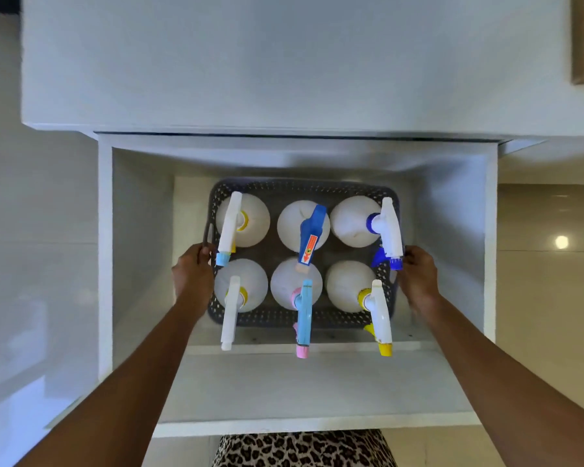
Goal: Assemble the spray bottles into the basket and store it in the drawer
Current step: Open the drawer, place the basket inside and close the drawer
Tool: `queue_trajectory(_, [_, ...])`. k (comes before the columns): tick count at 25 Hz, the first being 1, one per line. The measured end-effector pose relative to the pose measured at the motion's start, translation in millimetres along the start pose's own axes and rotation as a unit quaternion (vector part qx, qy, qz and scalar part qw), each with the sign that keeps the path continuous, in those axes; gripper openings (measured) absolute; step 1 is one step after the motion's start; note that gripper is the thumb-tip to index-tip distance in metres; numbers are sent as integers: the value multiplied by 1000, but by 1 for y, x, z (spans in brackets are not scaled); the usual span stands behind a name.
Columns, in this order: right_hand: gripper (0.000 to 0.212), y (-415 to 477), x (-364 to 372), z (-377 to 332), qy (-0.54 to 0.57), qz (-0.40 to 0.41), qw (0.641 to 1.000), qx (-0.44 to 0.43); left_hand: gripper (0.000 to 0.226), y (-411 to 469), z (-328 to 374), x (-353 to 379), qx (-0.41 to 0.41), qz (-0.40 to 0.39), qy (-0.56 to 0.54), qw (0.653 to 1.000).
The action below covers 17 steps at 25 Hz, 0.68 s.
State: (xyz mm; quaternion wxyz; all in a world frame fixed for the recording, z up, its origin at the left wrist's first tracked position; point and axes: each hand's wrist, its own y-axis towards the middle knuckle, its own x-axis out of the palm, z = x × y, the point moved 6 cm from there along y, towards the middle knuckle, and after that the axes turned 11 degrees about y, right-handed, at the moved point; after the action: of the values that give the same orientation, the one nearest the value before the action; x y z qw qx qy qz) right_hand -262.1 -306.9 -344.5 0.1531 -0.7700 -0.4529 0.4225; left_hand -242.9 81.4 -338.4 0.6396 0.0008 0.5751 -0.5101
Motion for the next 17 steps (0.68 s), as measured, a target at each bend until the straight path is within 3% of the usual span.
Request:
queue_trajectory(7, [14,22,10,1,-39,-18,999,-5,27,2,3,10,-9,16,11,1000])
queue_trajectory(17, [24,24,19,-4,-75,-3,997,-15,23,15,-10,17,-68,-15,-6,998])
